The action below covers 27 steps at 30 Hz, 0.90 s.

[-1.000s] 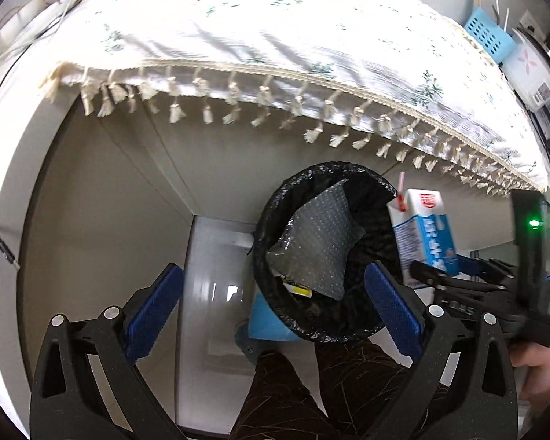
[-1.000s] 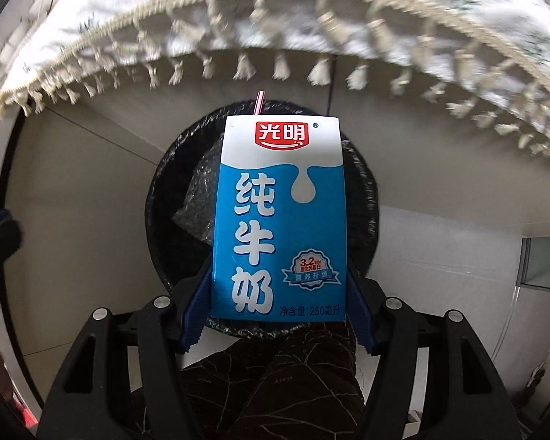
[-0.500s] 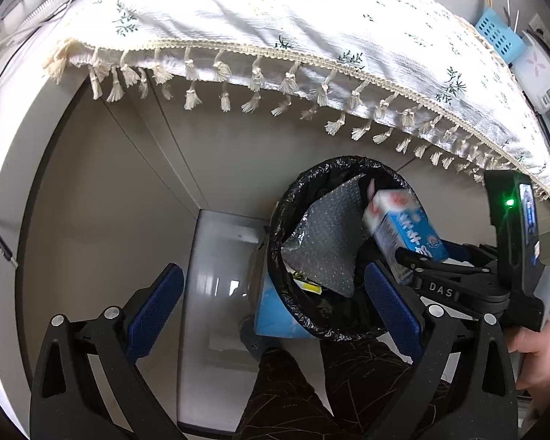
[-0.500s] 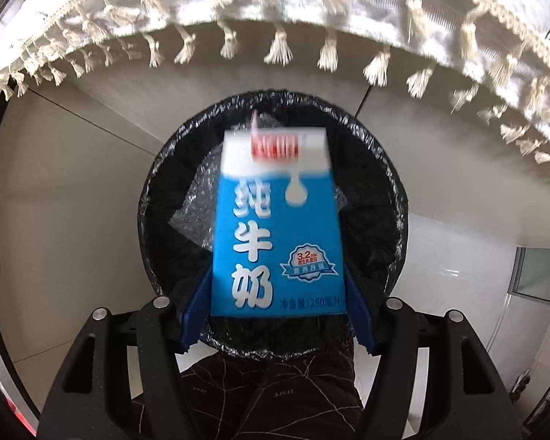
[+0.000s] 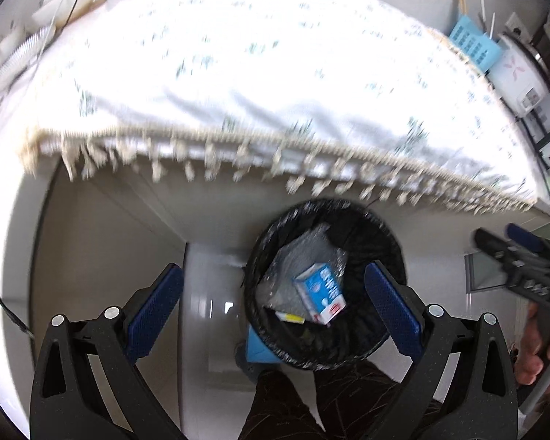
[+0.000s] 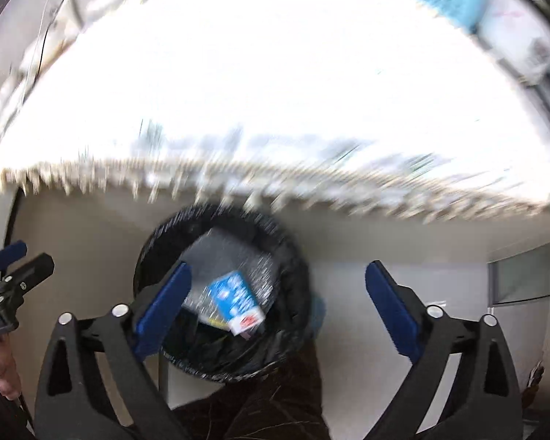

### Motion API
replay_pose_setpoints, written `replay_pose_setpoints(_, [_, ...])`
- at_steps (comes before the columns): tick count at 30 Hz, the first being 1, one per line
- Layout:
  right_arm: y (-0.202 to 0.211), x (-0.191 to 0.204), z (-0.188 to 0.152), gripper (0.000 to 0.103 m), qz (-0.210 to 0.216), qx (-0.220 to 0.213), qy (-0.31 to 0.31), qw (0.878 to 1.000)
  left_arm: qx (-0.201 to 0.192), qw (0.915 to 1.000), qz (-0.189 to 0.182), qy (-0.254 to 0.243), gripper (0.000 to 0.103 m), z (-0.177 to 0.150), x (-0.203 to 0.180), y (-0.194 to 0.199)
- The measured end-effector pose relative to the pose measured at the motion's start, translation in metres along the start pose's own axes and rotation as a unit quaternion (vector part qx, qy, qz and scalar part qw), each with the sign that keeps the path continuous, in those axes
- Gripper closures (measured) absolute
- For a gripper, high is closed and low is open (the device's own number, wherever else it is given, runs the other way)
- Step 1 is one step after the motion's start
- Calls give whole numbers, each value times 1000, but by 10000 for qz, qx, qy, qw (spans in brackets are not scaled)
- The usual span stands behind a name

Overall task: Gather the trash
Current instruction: 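Raise both tools from the bin back above the table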

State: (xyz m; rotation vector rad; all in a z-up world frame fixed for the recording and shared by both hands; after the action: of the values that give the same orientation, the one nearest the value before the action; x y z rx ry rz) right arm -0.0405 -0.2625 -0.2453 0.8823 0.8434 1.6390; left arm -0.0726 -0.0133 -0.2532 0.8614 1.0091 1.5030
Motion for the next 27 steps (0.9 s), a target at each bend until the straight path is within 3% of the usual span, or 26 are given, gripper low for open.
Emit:
replay_pose_setpoints(6, [84,-18,29,8,-71,-695,-103,9975,-439,9989,22,-146,6,34,-9,60])
replay_pose_setpoints(12, [137,-17,39,8,75,-932,-125,9955,-712,9973,-81,-129,6,57,-12,111])
replay_pose_setpoints(27, [144,-21,41,8,-33,-868,-220,9960,-797,9964,34,-298,6,71,-12,133])
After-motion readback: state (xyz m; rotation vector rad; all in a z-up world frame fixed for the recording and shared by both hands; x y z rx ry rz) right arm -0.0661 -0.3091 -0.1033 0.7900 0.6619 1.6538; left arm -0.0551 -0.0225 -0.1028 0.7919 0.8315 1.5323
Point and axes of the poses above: each gripper's, at about its wrist camera, not at the fingertips, and y roughly against the way its jaws point, x to its left, z to its top, the point moved 9 cm from there along -y, roughly the way its jaws point, and after that the axes turned 9 degrees about z, right-handed, at the moved point
